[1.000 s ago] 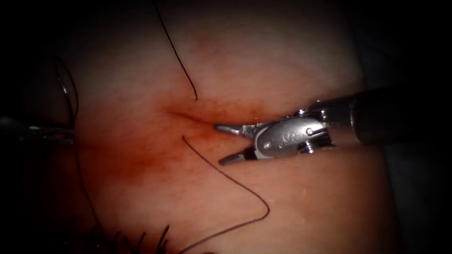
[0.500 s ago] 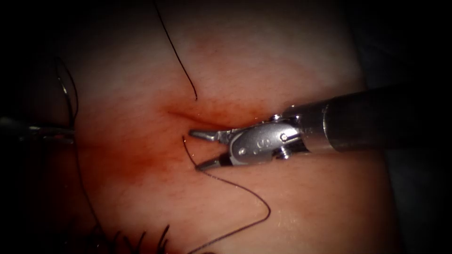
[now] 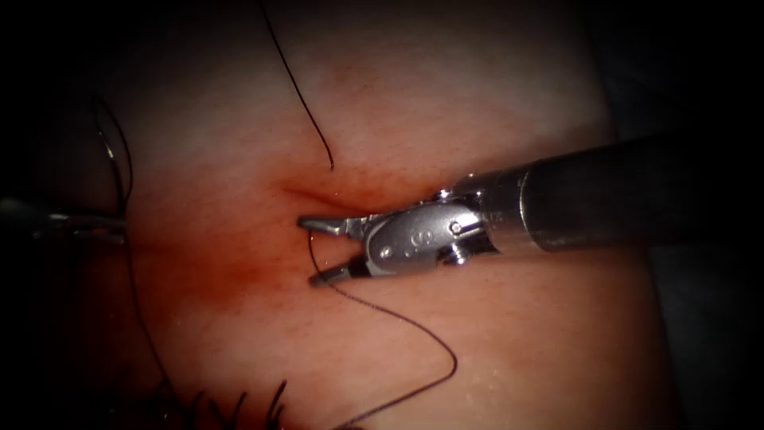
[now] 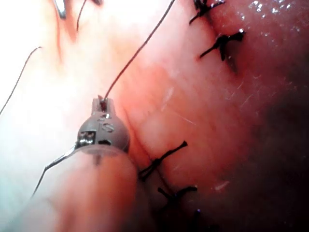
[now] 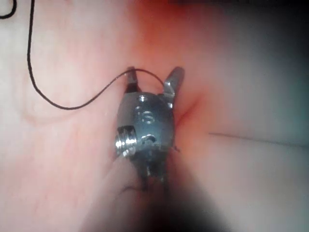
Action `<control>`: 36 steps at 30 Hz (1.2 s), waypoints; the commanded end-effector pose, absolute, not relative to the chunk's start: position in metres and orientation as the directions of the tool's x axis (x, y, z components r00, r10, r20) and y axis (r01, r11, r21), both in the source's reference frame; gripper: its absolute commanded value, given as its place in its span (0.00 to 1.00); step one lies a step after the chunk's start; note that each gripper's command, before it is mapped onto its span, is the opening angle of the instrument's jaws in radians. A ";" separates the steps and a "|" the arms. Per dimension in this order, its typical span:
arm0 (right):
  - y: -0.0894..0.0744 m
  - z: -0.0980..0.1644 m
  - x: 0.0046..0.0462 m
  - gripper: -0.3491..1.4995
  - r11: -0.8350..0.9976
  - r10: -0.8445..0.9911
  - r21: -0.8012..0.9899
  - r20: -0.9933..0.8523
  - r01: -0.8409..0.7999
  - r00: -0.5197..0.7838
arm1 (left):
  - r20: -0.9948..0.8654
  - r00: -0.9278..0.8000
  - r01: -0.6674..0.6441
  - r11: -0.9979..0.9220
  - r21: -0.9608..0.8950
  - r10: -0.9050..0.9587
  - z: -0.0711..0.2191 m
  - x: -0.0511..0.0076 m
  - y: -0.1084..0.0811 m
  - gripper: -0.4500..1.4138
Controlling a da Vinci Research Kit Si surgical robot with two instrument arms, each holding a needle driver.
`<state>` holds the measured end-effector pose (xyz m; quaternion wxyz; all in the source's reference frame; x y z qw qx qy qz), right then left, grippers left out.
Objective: Wound Closure
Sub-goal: Grasp the suture with the right gripper and pull it through the skin until a short tail remains.
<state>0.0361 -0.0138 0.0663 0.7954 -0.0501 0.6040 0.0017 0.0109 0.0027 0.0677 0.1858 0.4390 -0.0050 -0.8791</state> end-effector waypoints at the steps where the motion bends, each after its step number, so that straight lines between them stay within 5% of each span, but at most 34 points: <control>1: -0.014 0.067 0.0366 0.87 0.995 -0.059 -0.078 -0.962 -0.062 0.268 | -0.770 -0.545 0.322 -0.931 0.173 -0.332 0.068 0.0103 0.003 0.00; 2: -0.014 0.067 0.0366 0.71 0.995 -0.059 -0.078 -0.963 -0.059 0.264 | -0.770 -0.545 0.322 -0.931 0.173 -0.332 0.068 0.0103 0.003 0.00; 4: -0.014 0.067 0.0363 0.07 0.995 -0.059 -0.077 -0.959 -0.058 0.277 | -0.770 -0.545 0.322 -0.931 0.173 -0.332 0.068 0.0103 0.003 0.00; 5: -0.014 0.067 0.0363 0.00 0.995 -0.058 -0.079 -0.957 -0.063 0.284 | -0.770 -0.545 0.322 -0.931 0.173 -0.332 0.068 0.0104 0.003 0.00; 24: -0.023 0.060 0.0349 0.00 0.997 -0.070 -0.063 -0.952 0.036 0.298 | -0.769 -0.543 0.326 -0.929 0.178 -0.337 0.068 0.0104 0.003 0.00; 36: -0.034 0.050 0.0385 0.00 0.980 -0.114 -0.068 -0.962 0.189 0.247 | -0.768 -0.544 0.325 -0.929 0.178 -0.338 0.068 0.0103 0.003 0.00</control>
